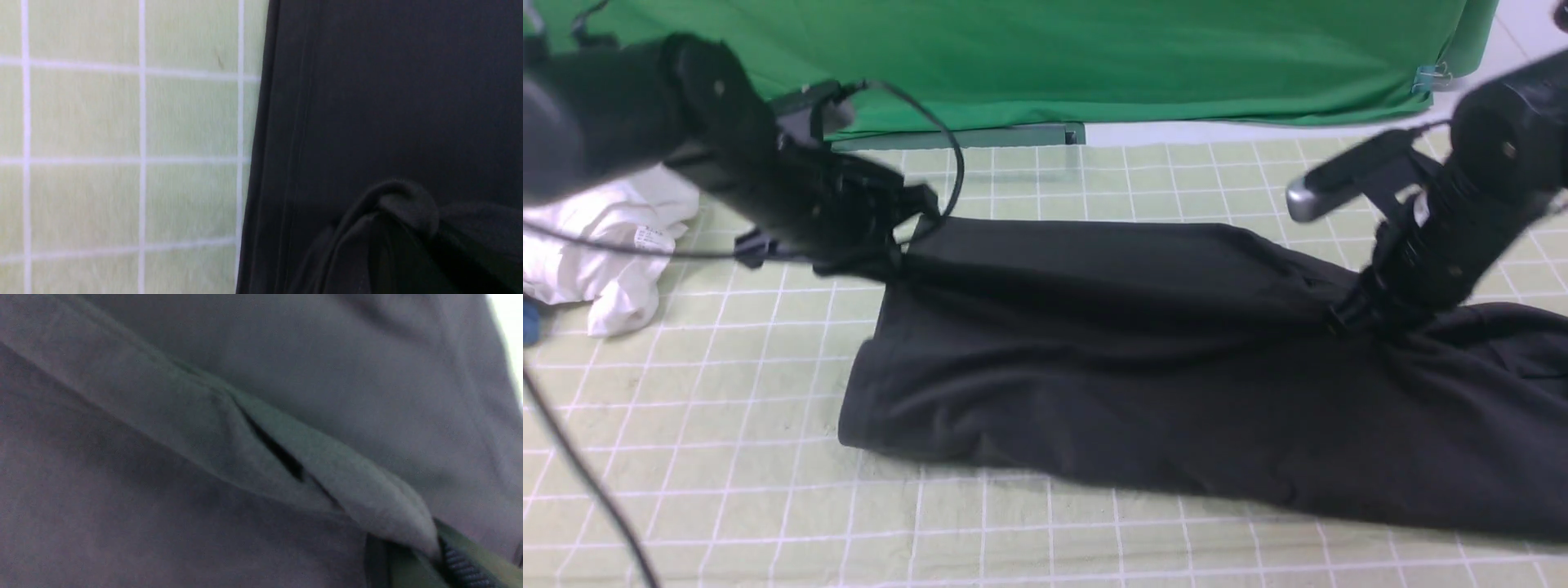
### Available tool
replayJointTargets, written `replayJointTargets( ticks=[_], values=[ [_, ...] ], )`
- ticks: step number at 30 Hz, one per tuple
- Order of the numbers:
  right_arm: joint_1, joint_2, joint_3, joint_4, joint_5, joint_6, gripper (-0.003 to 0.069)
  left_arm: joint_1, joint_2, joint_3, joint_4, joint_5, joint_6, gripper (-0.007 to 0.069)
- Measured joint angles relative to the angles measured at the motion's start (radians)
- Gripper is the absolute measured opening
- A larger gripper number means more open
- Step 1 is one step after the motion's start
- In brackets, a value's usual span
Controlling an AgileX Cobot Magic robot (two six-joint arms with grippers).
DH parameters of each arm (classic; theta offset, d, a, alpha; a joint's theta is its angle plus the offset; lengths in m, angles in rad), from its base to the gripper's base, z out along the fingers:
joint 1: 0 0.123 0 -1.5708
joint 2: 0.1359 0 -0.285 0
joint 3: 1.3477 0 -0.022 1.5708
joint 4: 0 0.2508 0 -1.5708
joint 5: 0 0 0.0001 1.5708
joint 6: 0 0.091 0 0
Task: Fold a long-sleeved shirt over a green coffee tablecloth.
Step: 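Fold the black garment in half by bringing its near edge over to the far edge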
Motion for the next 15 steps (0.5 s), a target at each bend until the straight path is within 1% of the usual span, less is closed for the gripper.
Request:
replayJointTargets(
  ticks=[3, 8, 11, 15],
  values=[
    [-0.009, 0.061, -0.096, 0.0, 0.001, -0.01, 0.0048, 0.022, 0.08, -0.099, -0.001, 0.022, 0.0, 0.0027],
    [-0.012, 0.162, -0.213, -0.002, 0.002, -0.027, 0.0048, 0.038, 0.174, -0.199, 0.0, 0.018, 0.0, 0.0027],
    [-0.012, 0.206, -0.262, -0.002, 0.005, -0.028, 0.0048, 0.039, 0.207, -0.228, 0.0, 0.007, 0.0, 0.0027],
    [-0.015, 0.287, -0.347, -0.005, 0.007, -0.033, 0.0048, 0.04, 0.263, -0.252, 0.002, -0.053, -0.006, 0.0027]
  ],
)
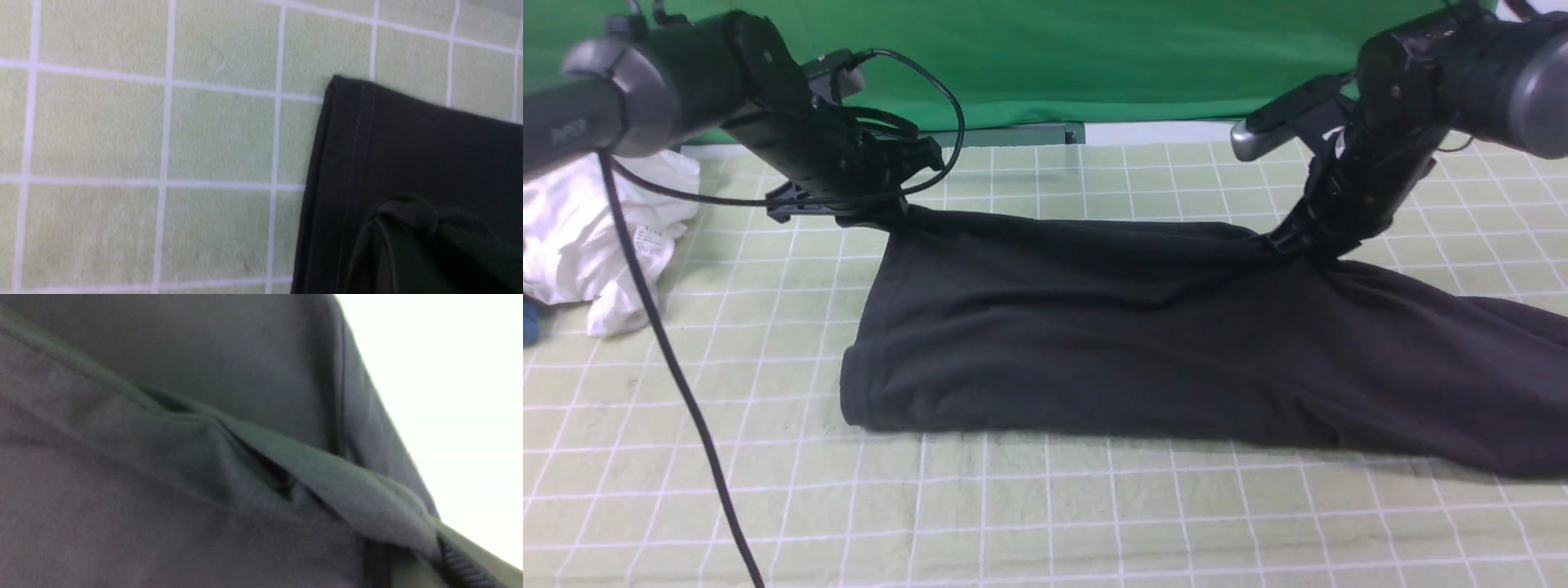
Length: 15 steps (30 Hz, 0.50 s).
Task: Fold a long-sleeved shirt over a green coffee tablecloth.
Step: 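Fold the black garment in half by bringing its near edge over to the far edge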
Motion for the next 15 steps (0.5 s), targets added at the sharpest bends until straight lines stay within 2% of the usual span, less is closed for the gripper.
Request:
replayJointTargets(
  ticks=[9, 15],
  values=[
    [-0.003, 0.084, -0.051, -0.002, -0.046, -0.006, 0.0061, 0.011, 0.077, -0.007, 0.026, -0.069, -0.037, 0.0027],
    [-0.003, 0.092, -0.052, -0.003, -0.122, 0.006, 0.0153, 0.016, 0.095, -0.008, 0.041, -0.111, -0.058, 0.0027]
  ],
)
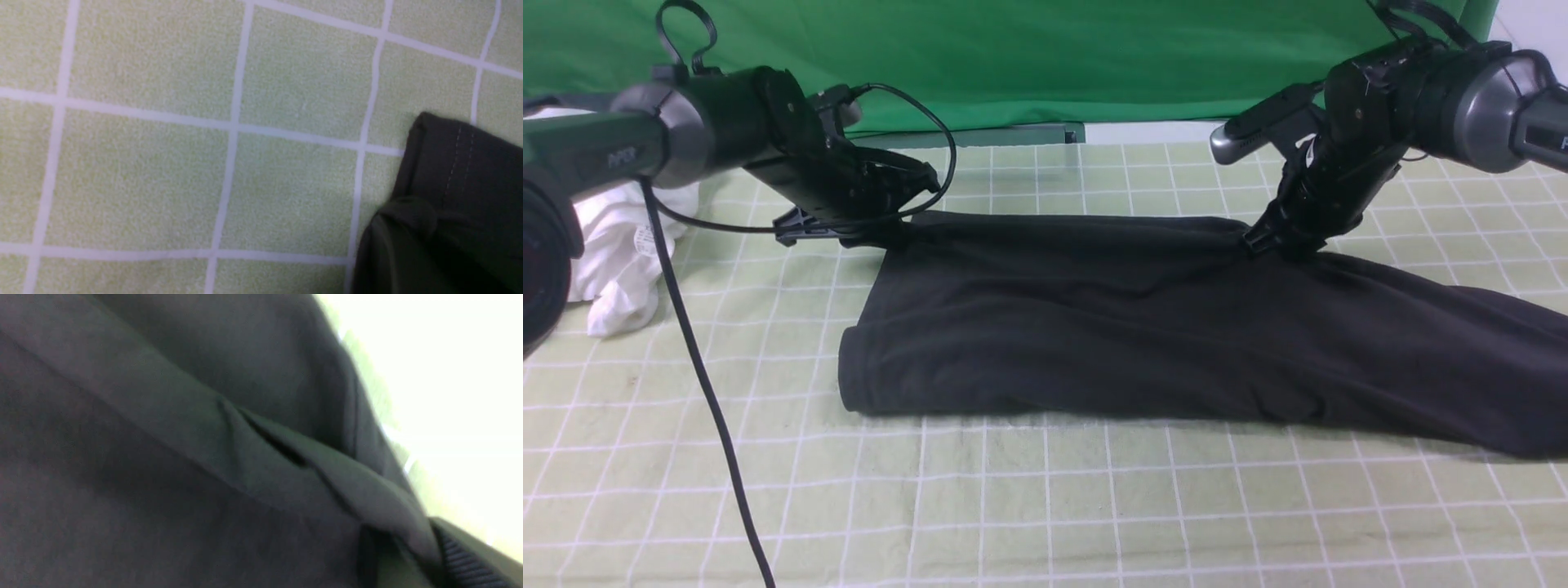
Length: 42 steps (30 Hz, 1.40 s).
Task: Fold a long-sleeved shirt over a green coffee tablecloth.
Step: 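Fold the black garment in half by bringing its near edge over to the far edge, then pull the folded dark garment lengthwise by its ends to straighten it flat on the table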
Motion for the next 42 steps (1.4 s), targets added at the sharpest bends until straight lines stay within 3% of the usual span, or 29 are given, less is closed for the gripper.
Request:
replayJointTargets(
  ticks=[4, 8, 17, 21, 23, 25, 28, 33, 37, 39, 42],
  values=[
    [0.0, 0.0, 0.0, -0.001, -0.083, 0.04, 0.0233, 0.0, 0.0, 0.0, 0.035, -0.015, -0.065, 0.003],
    [0.0, 0.0, -0.002, -0.001, -0.149, 0.064, 0.0253, 0.0, 0.001, -0.002, 0.044, -0.033, -0.085, 0.0069],
    [-0.026, -0.056, -0.003, -0.002, -0.165, 0.088, 0.0253, 0.033, -0.011, -0.153, 0.062, 0.065, -0.069, 0.0317],
    [-0.087, -0.158, -0.006, -0.001, -0.043, 0.041, 0.016, 0.045, -0.033, -0.292, 0.065, 0.228, -0.044, 0.0402],
    [-0.138, -0.235, -0.008, 0.0, 0.083, 0.008, 0.0053, 0.047, -0.039, -0.358, 0.065, 0.317, -0.013, 0.0423],
    [-0.191, -0.289, -0.008, 0.0, 0.213, -0.005, 0.0016, 0.047, -0.042, -0.394, 0.064, 0.371, 0.003, 0.0429],
    [-0.293, -0.359, -0.005, 0.001, 0.405, -0.014, -0.0003, 0.047, -0.042, -0.409, 0.043, 0.411, 0.021, 0.0433],
    [-0.448, -0.455, 0.107, 0.045, 0.474, 0.002, -0.0005, 0.047, -0.037, -0.41, 0.0, 0.443, 0.055, 0.0433],
    [-0.541, -0.511, 0.288, 0.06, 0.418, 0.011, 0.0043, 0.047, -0.037, -0.41, -0.038, 0.453, 0.097, 0.0433],
    [-0.563, -0.513, 0.351, 0.067, 0.332, 0.014, 0.01, 0.047, -0.037, -0.41, -0.046, 0.453, 0.106, 0.0433],
    [-0.573, -0.474, 0.425, 0.078, 0.167, 0.019, 0.0242, 0.047, -0.037, -0.41, -0.052, 0.45, 0.11, 0.0433]
  ],
)
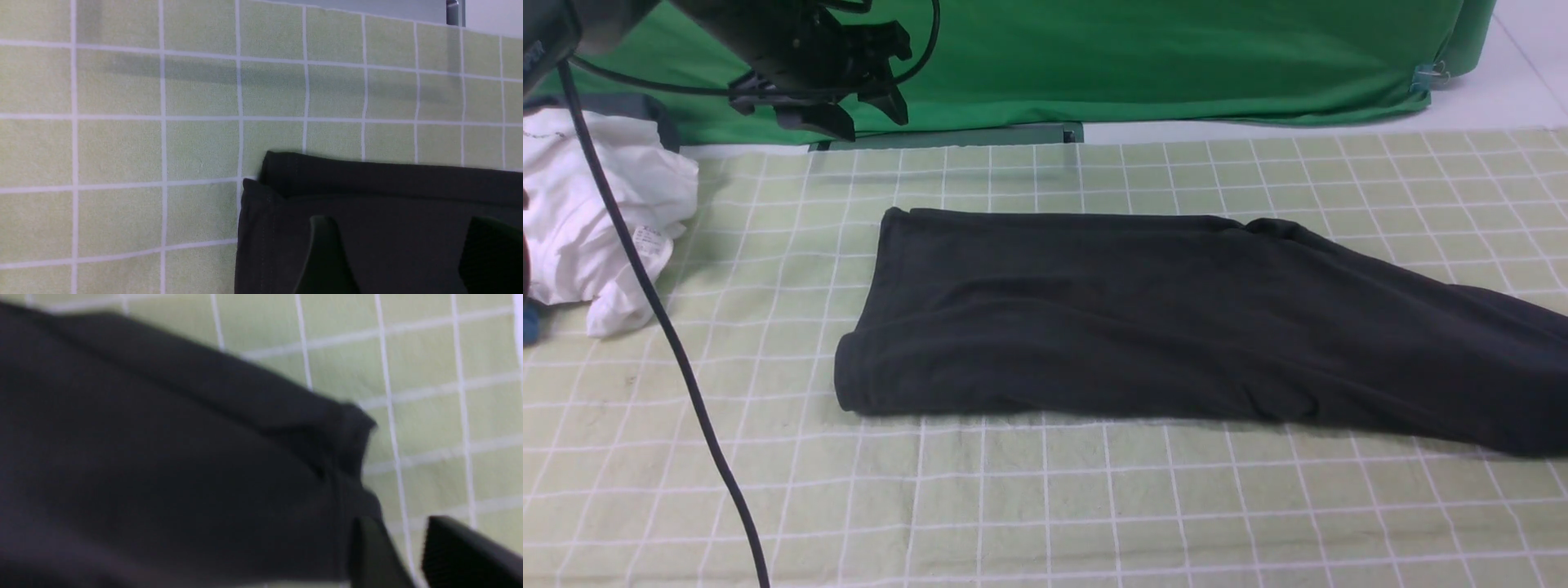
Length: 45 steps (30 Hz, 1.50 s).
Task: Fold a long-sleeved shirt over a green coffee tablecloth.
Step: 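Pull the folded dark garment lengthwise by its ends to straighten it flat on the table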
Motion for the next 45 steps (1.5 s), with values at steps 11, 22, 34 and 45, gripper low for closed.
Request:
replayJointTargets(
  ticks=[11, 22, 34, 45],
  values=[
    [0.0, 0.194, 0.007, 0.027, 0.014, 0.005, 0.0405, 0.0, 0.001, 0.0, -0.007, -0.004, 0.013, 0.0433],
    [0.0, 0.22, 0.047, -0.013, 0.042, 0.006, 0.0398, 0.0, 0.03, 0.0, -0.015, 0.006, 0.048, 0.0432],
    [0.0, 0.22, 0.048, -0.041, -0.055, -0.012, 0.038, 0.0, 0.033, 0.0, -0.02, 0.018, 0.056, 0.0383],
    [0.0, 0.161, 0.035, -0.04, -0.079, -0.018, 0.0037, 0.0, 0.036, -0.001, -0.026, 0.029, 0.06, 0.0361]
  ],
)
